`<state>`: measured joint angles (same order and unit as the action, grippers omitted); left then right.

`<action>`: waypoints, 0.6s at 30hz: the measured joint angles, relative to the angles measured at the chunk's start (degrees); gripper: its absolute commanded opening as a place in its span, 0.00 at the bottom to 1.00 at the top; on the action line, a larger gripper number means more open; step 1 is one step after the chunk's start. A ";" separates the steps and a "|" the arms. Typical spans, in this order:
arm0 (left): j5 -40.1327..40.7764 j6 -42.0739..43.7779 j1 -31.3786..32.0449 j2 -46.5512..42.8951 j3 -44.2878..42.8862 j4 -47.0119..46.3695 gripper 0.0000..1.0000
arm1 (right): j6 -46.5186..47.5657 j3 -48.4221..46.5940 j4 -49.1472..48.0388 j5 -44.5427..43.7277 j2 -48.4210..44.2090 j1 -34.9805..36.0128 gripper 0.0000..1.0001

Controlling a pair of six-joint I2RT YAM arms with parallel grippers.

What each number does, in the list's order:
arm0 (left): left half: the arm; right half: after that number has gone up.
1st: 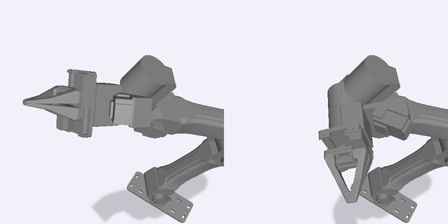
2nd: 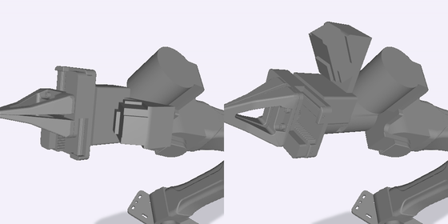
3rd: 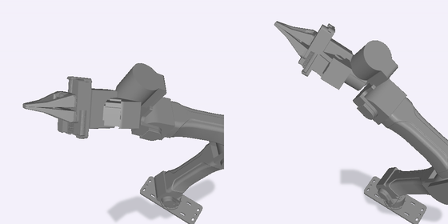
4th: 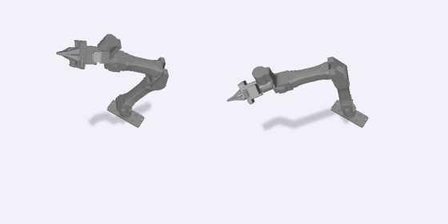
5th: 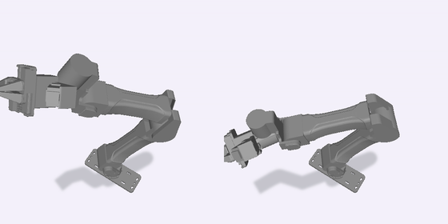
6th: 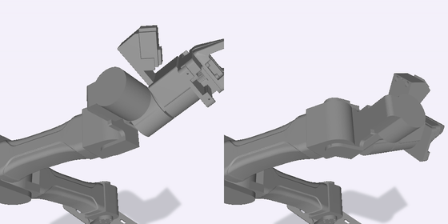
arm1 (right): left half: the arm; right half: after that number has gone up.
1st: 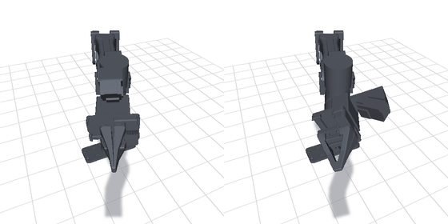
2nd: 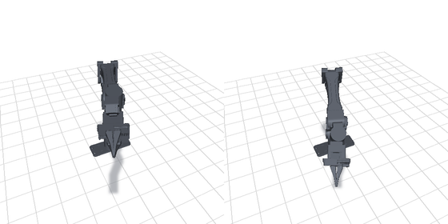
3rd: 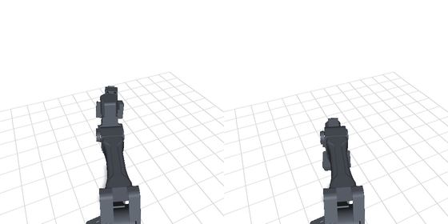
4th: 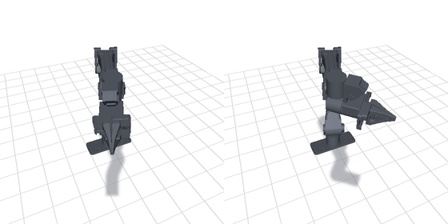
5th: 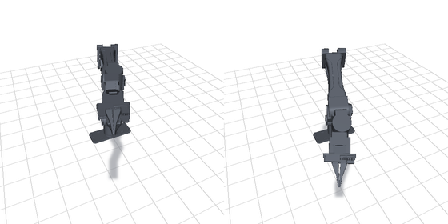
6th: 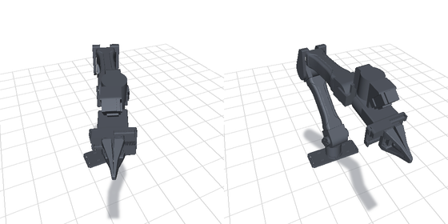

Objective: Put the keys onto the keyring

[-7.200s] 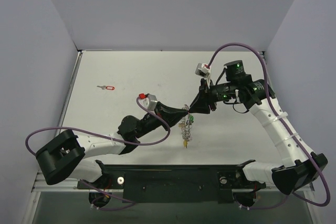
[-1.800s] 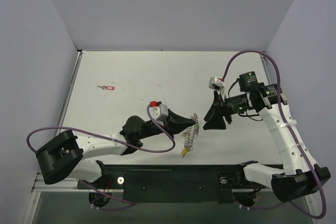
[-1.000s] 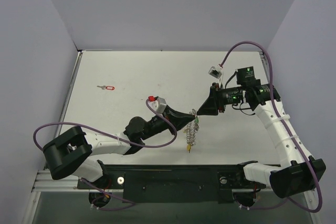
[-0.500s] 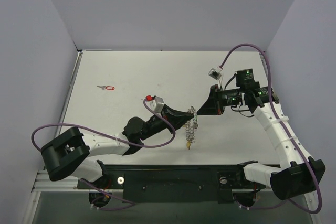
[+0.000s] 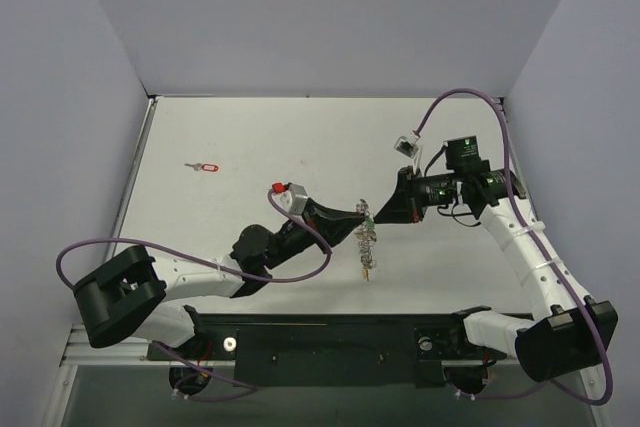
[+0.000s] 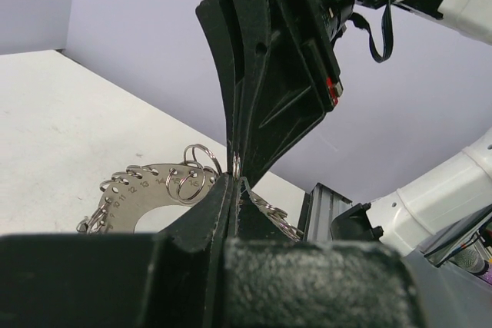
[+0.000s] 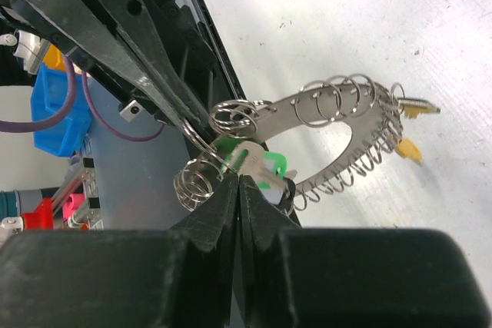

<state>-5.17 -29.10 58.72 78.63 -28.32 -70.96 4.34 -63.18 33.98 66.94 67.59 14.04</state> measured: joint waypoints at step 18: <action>-3.91 -0.28 -0.72 0.02 0.00 -0.02 0.00 | 12.59 -7.30 10.12 0.33 0.02 -1.46 0.40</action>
<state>-9.08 -29.39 58.00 78.65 -28.32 -70.98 16.93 -70.48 44.10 67.26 67.61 12.58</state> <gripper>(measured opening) 0.019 0.403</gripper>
